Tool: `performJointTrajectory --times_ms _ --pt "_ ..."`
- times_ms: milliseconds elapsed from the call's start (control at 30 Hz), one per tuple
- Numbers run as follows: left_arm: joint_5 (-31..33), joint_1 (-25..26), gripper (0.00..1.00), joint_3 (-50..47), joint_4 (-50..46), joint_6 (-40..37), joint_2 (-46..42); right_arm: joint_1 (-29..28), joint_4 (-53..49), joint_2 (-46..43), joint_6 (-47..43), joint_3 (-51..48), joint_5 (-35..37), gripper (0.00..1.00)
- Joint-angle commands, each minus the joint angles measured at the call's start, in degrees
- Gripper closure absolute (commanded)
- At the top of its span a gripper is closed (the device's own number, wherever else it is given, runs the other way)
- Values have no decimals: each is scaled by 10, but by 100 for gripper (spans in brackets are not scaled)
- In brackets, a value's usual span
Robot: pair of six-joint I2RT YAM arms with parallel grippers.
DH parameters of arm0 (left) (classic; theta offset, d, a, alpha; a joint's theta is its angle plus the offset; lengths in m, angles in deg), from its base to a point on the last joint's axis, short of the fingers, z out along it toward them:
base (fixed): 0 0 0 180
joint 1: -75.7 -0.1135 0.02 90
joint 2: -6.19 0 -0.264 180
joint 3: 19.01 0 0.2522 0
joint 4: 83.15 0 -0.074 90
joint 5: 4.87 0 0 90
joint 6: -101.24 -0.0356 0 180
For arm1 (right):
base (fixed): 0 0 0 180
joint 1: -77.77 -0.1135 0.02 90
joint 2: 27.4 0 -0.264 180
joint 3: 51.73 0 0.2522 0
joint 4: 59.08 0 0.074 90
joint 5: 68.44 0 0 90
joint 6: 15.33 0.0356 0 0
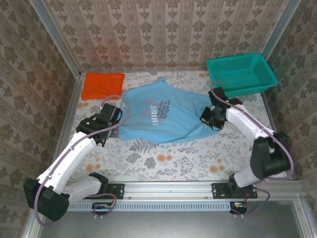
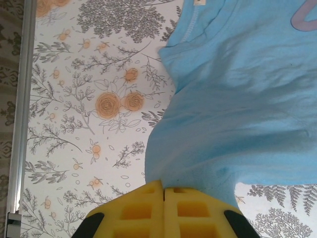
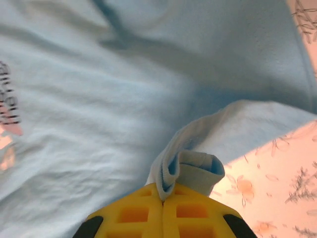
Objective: Fold and stack the t-shirts
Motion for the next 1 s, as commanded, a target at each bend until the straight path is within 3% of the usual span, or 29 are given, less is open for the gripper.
performJointTrajectory --times_ms 0,67,133,200,300,400,600,967 --pt "18 -7 100 -3 -11 0 -19 -6 -69 -77 40 -76 -21 93" --pt "14 -8 100 -13 -9 6 -27 -6 -74 -119 68 -149 -50 85" --pt "14 -8 100 -23 -7 15 -39 -6 -91 -158 89 -213 -64 67" --pt "15 -9 100 -32 -4 19 -50 -6 -124 -201 105 -247 -44 47" --pt "8 -10 100 -37 0 19 -62 -1 -153 -262 127 -250 15 36" --pt "-1 -9 100 -37 4 14 -60 7 -140 -267 134 -245 28 38" --pt "-22 -10 100 -34 15 11 -52 -1 -62 -170 114 -272 -47 53" --pt "-58 -9 100 -49 20 23 -42 -13 22 -117 118 -310 -57 54"
